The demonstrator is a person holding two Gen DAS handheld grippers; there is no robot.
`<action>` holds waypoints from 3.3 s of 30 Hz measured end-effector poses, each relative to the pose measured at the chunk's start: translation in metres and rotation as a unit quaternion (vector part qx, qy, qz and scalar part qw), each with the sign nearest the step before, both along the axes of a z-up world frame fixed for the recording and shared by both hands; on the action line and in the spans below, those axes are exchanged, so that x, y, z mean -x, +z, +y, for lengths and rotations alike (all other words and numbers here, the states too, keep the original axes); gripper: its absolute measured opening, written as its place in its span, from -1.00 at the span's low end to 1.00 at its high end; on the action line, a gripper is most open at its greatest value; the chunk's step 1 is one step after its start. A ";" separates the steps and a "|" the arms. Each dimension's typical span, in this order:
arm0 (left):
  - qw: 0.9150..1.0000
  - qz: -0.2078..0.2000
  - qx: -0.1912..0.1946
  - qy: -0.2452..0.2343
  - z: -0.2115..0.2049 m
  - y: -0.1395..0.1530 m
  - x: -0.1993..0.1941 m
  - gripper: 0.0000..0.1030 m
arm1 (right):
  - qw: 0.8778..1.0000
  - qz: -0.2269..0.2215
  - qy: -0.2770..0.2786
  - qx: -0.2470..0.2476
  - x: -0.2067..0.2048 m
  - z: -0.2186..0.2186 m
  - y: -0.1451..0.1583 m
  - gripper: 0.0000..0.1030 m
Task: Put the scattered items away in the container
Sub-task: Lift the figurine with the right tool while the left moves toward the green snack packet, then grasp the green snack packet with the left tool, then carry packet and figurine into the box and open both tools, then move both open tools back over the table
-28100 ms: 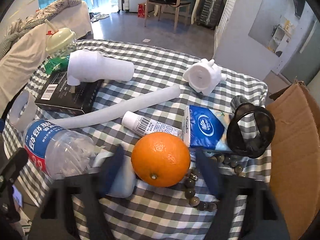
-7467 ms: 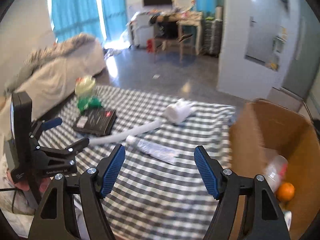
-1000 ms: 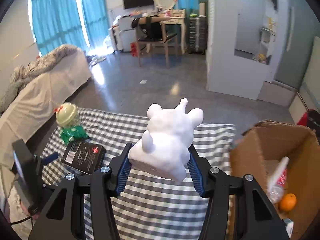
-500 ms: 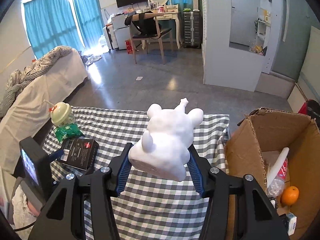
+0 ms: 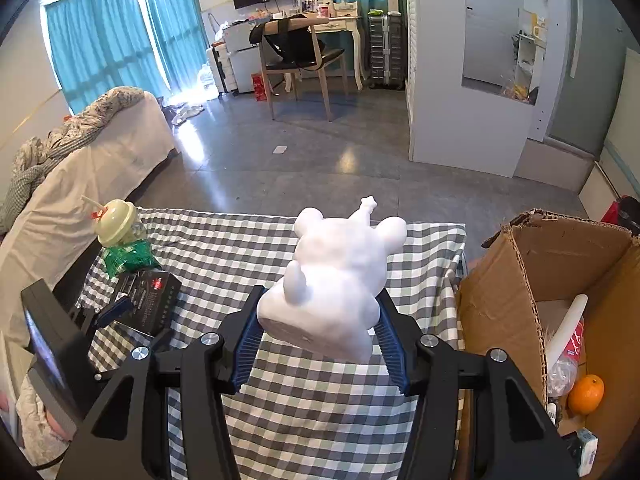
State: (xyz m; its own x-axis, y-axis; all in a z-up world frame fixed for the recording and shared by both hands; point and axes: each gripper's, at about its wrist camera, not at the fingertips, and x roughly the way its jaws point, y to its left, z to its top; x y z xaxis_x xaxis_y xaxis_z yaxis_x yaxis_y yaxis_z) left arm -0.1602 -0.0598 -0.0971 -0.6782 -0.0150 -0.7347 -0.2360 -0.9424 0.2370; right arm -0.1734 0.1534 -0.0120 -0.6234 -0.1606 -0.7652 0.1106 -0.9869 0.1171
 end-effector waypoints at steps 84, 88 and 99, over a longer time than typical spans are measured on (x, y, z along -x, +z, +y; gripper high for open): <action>0.974 0.004 -0.089 -0.209 0.296 0.125 -0.071 0.84 | 0.981 0.010 -0.192 0.012 -0.163 0.243 0.024 0.41; 0.975 0.024 -0.099 -0.196 0.273 0.138 -0.069 0.95 | 0.983 0.034 -0.180 0.013 -0.162 0.230 0.033 0.41; 0.992 0.073 -0.078 -0.072 0.132 0.144 -0.064 1.00 | 0.995 0.096 -0.036 0.005 -0.154 0.136 0.071 0.42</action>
State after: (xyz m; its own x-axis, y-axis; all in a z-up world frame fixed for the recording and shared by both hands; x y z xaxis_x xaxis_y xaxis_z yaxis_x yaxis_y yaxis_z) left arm -0.0963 0.0723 0.0469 -0.7638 0.1958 -0.6151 -0.3450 -0.9292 0.1326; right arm -0.0195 0.2892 0.0595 -0.7682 -0.1174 -0.6293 0.0613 -0.9920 0.1102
